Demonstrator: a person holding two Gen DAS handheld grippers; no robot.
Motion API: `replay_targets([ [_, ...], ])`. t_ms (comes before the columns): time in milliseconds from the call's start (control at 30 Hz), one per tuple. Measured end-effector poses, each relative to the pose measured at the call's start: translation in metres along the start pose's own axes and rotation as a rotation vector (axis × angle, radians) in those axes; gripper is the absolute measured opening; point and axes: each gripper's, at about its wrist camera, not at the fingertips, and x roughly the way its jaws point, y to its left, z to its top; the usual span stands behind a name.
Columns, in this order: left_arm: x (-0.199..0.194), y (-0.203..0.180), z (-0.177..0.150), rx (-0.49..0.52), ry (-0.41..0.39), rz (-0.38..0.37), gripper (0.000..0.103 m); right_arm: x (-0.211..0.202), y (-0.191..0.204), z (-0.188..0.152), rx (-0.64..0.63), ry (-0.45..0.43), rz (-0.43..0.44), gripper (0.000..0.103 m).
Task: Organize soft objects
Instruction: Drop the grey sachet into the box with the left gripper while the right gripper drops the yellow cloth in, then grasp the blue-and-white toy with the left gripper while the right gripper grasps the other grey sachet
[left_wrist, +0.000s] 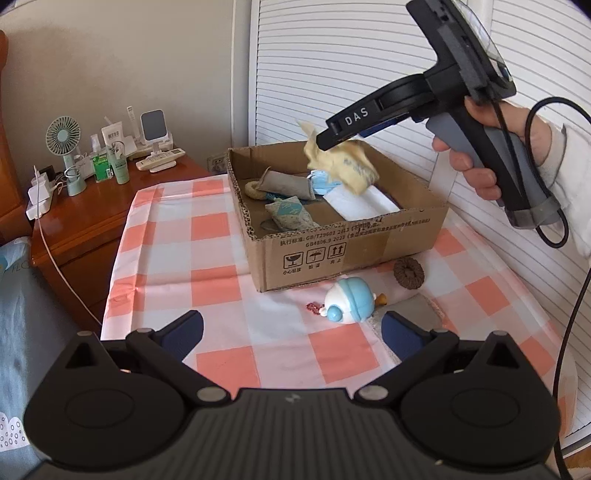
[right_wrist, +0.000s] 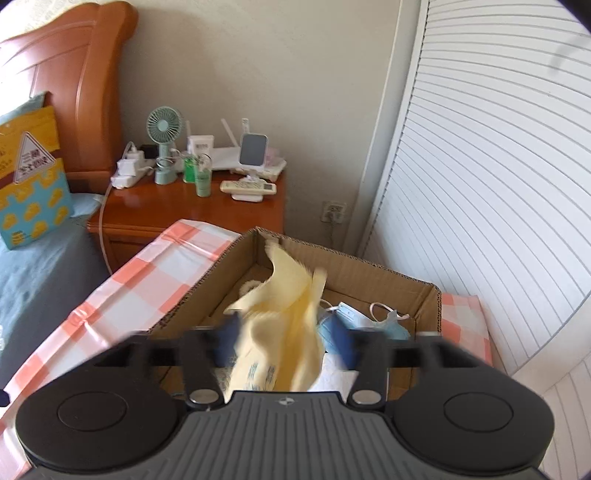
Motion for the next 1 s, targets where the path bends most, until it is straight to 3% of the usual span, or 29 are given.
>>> replay_targets([
  [33, 0.001, 0.001, 0.000, 0.001, 0.007, 0.006, 0.102, -0.001, 0.001, -0.002, 0.000, -0.012, -0.005, 0.094],
  [100, 0.001, 0.003, -0.002, 0.000, 0.012, 0.010, 0.102, -0.007, 0.003, -0.009, 0.006, -0.036, 0.015, 0.103],
  [500, -0.002, 0.003, -0.004, -0.010, 0.002, 0.006, 0.102, -0.042, -0.001, -0.044, 0.097, -0.015, -0.063, 0.103],
  [633, -0.005, 0.003, -0.005, -0.001, -0.008, 0.006, 0.102, -0.052, 0.002, -0.069, 0.114, -0.003, -0.091, 0.103],
  [1000, 0.000, 0.000, -0.009, 0.014, -0.005, 0.024, 0.102, -0.043, 0.028, -0.156, 0.161, 0.138, -0.091, 0.103],
])
